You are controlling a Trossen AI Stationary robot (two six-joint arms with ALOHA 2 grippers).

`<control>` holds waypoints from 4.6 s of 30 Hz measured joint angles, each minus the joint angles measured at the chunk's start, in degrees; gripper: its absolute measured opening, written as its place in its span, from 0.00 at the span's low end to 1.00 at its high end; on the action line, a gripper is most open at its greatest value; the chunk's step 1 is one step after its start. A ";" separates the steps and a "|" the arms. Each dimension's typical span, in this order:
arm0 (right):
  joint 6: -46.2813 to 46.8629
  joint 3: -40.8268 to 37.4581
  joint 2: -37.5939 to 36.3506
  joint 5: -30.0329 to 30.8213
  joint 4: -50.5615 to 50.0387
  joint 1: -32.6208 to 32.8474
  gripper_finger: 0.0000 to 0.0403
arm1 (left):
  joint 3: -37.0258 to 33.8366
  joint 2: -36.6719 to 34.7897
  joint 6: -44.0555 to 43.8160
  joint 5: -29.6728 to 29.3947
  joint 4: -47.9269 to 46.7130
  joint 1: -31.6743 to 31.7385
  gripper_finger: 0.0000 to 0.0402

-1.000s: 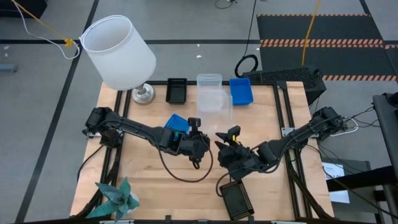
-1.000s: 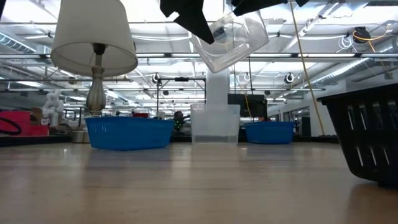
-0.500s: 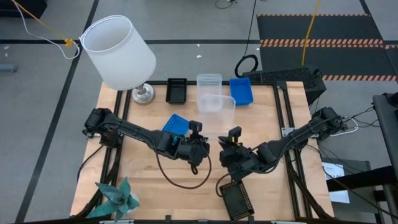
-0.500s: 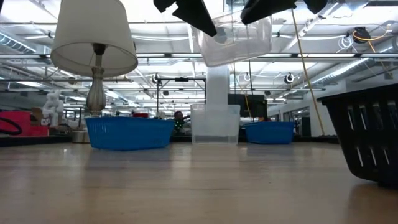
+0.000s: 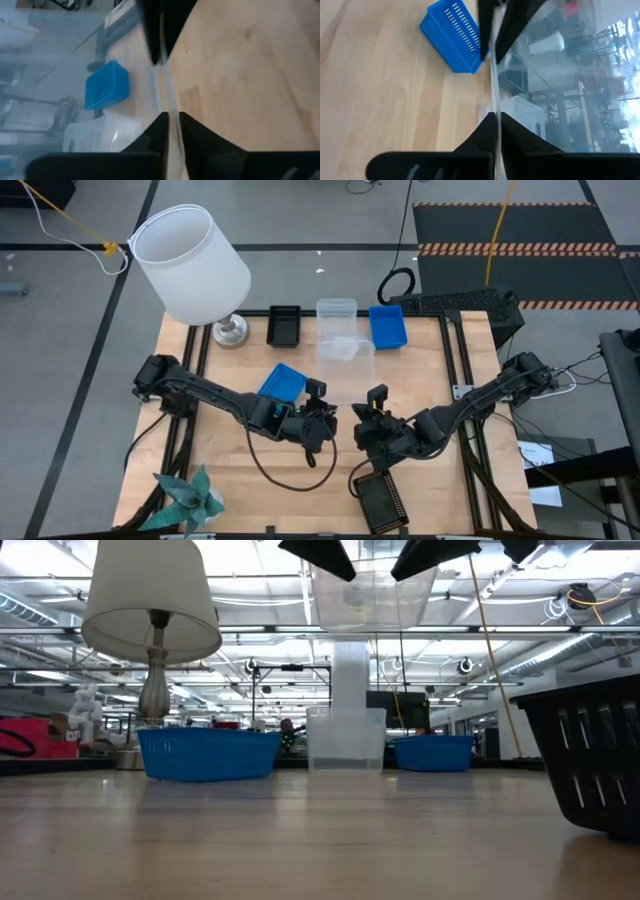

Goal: Stack baskets by color
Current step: Stack the bottom transparent bin on the stacked transparent bins

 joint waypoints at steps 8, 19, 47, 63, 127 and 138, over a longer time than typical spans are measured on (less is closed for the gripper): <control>-1.85 0.01 -1.99 0.12 0.52 -0.47 0.01 | 0.04 -1.17 -4.22 -4.27 0.25 -3.44 0.40; -10.11 0.02 -11.26 -2.40 2.60 -3.88 0.01 | 0.05 -10.37 -17.06 -4.92 -0.59 -12.65 0.45; -25.86 -7.98 -15.10 -43.50 19.86 -36.88 0.01 | -1.30 -12.01 -16.68 -2.41 -21.00 -4.02 0.24; -23.28 -12.30 -13.57 -61.71 27.03 -50.59 0.01 | -22.45 -20.97 -7.72 14.43 -0.08 13.27 0.24; -21.34 -12.90 -4.92 -64.03 25.40 -55.97 0.01 | -25.09 -21.69 -5.64 17.32 2.99 15.96 0.24; -21.15 -13.18 -4.92 -66.29 25.75 -56.72 0.01 | -25.09 -21.69 -5.66 17.32 2.99 15.99 0.24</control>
